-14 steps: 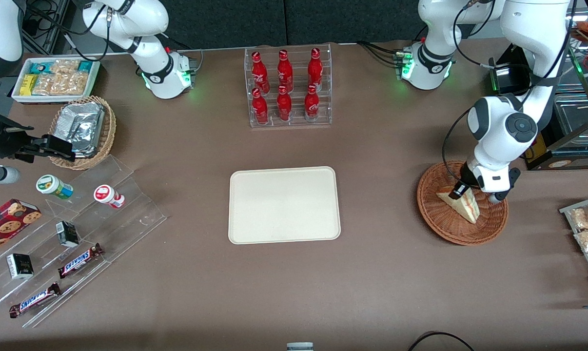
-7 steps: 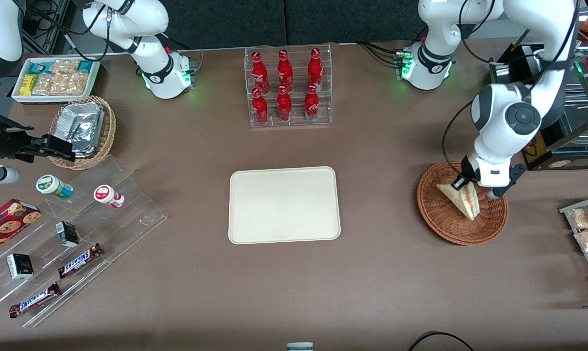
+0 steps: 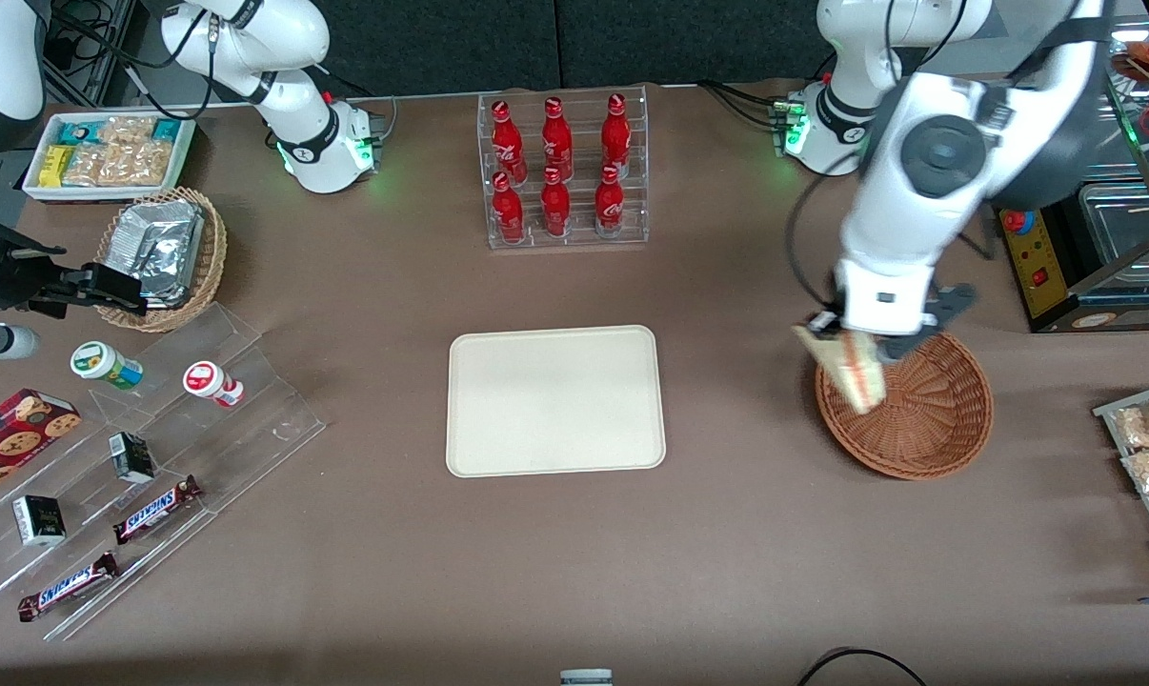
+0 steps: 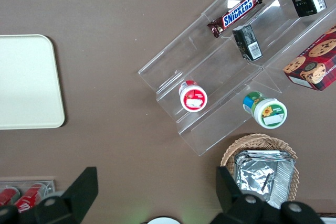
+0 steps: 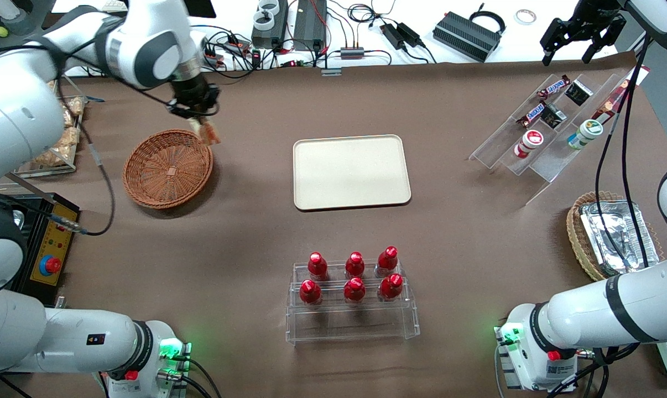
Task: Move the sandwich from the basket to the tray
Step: 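Lift the sandwich with the left gripper and carry it over the white tray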
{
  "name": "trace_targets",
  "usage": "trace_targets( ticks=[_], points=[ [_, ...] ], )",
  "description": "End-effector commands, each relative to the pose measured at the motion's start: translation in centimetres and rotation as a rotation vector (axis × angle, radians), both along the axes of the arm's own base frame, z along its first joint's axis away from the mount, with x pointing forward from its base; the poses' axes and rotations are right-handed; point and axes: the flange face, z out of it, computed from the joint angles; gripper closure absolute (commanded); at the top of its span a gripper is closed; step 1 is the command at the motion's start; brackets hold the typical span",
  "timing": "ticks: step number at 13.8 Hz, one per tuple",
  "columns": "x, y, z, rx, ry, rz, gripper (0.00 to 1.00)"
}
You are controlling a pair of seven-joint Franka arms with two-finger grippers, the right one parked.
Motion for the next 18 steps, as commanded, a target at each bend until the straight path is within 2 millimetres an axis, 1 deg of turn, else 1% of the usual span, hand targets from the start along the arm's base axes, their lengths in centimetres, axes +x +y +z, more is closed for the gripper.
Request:
trace_targets(
  ticks=[1, 3, 4, 5, 6, 7, 10, 11, 13, 14, 17, 18],
  points=[
    [0.9, -6.8, -0.2, -0.05, 0.017, -0.08, 1.0],
    [1.7, -11.0, -1.7, -0.099, 0.04, -0.154, 1.0],
    [0.7, -15.0, -3.2, -0.067, 0.029, -0.236, 1.0],
    [0.5, -17.7, -4.1, -0.055, 0.011, -0.249, 1.0],
    [1.0, -19.0, -5.5, -0.063, 0.013, -0.242, 1.0],
    [0.6, -20.9, -6.3, -0.065, 0.011, -0.268, 1.0],
    [-1.3, -24.9, -9.1, -0.077, -0.02, -0.353, 1.0],
    [-1.6, -25.7, -10.4, -0.078, -0.02, -0.372, 1.0],
    [-1.5, -26.2, -13.2, -0.057, -0.031, -0.402, 1.0],
    [-1.8, -26.9, -14.4, -0.063, -0.035, -0.422, 1.0],
    [-1.9, -27.8, -16.5, -0.095, -0.039, -0.436, 1.0],
    [-2.4, -28.2, -17.5, -0.079, -0.041, -0.456, 1.0]
  ],
)
